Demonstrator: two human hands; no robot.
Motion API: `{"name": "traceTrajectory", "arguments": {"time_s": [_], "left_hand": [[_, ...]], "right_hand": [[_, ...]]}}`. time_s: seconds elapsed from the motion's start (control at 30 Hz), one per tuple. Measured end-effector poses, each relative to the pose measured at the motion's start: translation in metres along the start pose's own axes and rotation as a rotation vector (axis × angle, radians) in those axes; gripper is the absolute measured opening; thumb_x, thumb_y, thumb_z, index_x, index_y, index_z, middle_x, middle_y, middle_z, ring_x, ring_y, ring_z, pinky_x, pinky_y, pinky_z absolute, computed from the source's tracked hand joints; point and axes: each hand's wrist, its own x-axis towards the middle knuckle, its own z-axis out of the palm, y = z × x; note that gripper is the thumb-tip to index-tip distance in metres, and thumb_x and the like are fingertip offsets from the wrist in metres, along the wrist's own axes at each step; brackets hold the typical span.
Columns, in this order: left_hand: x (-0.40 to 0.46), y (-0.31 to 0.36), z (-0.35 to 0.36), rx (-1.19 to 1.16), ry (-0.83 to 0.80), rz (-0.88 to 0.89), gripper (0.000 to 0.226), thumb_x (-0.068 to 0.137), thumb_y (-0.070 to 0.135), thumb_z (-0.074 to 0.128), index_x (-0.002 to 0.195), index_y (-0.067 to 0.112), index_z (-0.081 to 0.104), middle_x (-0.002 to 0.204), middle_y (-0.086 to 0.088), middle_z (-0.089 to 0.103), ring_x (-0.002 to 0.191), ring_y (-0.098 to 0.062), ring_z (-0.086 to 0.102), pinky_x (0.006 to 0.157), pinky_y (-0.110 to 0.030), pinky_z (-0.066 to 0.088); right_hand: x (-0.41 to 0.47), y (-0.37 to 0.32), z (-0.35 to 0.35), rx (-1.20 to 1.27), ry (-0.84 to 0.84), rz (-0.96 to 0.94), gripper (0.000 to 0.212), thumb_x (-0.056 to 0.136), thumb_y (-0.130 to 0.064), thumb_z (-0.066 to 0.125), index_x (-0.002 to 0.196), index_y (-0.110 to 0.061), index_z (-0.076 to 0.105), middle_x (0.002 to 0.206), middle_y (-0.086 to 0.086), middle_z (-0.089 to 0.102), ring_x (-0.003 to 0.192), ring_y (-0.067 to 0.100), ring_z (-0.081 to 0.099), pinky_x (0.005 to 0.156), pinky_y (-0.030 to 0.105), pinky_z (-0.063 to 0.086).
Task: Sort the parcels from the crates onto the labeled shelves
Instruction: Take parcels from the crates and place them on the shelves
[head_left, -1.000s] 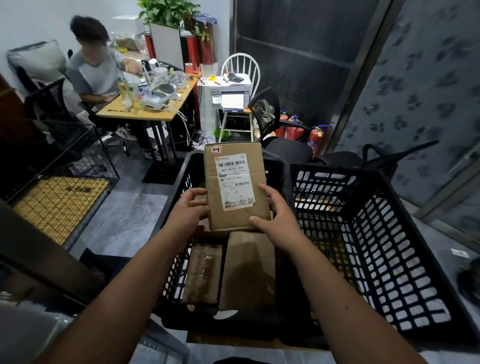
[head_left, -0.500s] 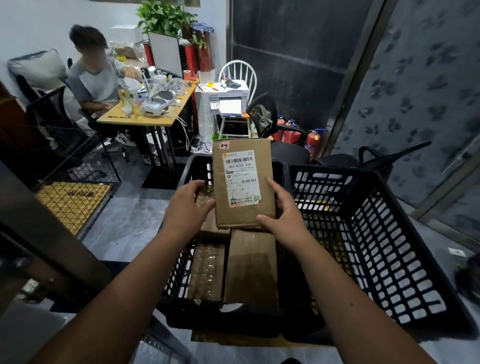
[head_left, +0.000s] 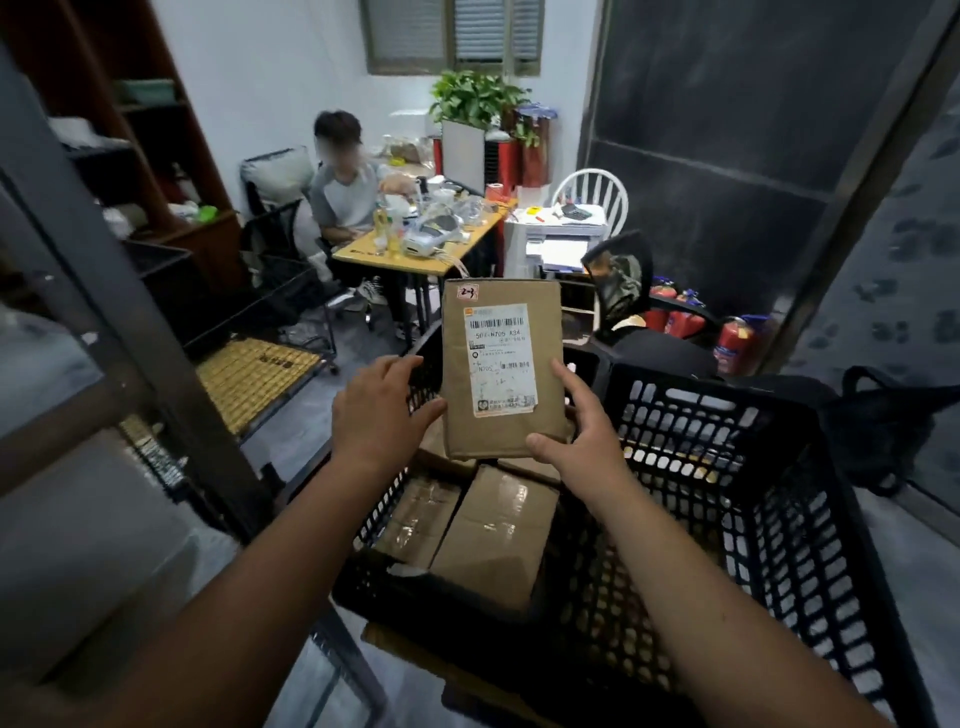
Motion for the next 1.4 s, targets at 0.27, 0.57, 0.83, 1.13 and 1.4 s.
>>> {"name": "traceTrajectory", "arguments": {"time_s": [0.27, 0.57, 0.83, 1.13, 1.4], "left_hand": [[-0.087, 0.046, -0.031, 0.096, 0.11, -0.213, 0.065, 0.093, 0.058, 0.068, 0.15, 0.034, 0.048, 0.149, 0.003, 0.052, 0.137, -0.025, 0.047, 0.109, -0.051, 0.044], [-0.182, 0.059, -0.112, 0.205, 0.266, -0.443, 0.061, 0.09, 0.054, 0.073, 0.143, 0.027, 0.056, 0.139, -0.001, 0.06, 0.127, -0.027, 0.054, 0.104, -0.048, 0.048], [-0.299, 0.024, -0.187, 0.331, 0.36, -0.679, 0.075, 0.08, 0.07, 0.071, 0.143, 0.033, 0.054, 0.143, 0.002, 0.058, 0.131, -0.027, 0.051, 0.107, -0.051, 0.047], [-0.461, 0.004, -0.266, 0.372, 0.467, -0.873, 0.068, 0.088, 0.061, 0.072, 0.146, 0.032, 0.051, 0.153, 0.0, 0.052, 0.139, -0.028, 0.046, 0.11, -0.052, 0.044], [-0.603, -0.002, -0.332, 0.441, 0.497, -1.04, 0.067, 0.089, 0.058, 0.072, 0.145, 0.026, 0.054, 0.149, -0.004, 0.054, 0.133, -0.033, 0.05, 0.104, -0.051, 0.047]], "right_hand": [[-0.028, -0.007, -0.029, 0.039, -0.212, -0.087, 0.099, 0.082, 0.003, 0.08, 0.145, -0.064, 0.041, 0.155, -0.009, 0.039, 0.135, 0.015, 0.051, 0.105, 0.041, 0.056], [-0.076, -0.052, 0.003, 0.051, -0.471, -0.186, 0.098, 0.084, -0.002, 0.081, 0.138, -0.072, 0.037, 0.154, -0.013, 0.041, 0.14, 0.008, 0.044, 0.115, 0.046, 0.046], [-0.16, -0.089, 0.063, 0.079, -0.719, -0.286, 0.093, 0.088, -0.002, 0.077, 0.146, -0.062, 0.036, 0.152, -0.017, 0.037, 0.137, 0.0, 0.04, 0.118, 0.035, 0.04], [-0.294, -0.133, 0.144, 0.142, -0.959, -0.364, 0.091, 0.089, 0.002, 0.074, 0.149, -0.054, 0.036, 0.14, -0.028, 0.037, 0.123, -0.022, 0.04, 0.096, 0.004, 0.042], [-0.431, -0.165, 0.194, 0.176, -1.123, -0.381, 0.095, 0.086, 0.003, 0.076, 0.146, -0.06, 0.037, 0.148, -0.011, 0.037, 0.132, 0.002, 0.047, 0.113, 0.039, 0.049]]}}
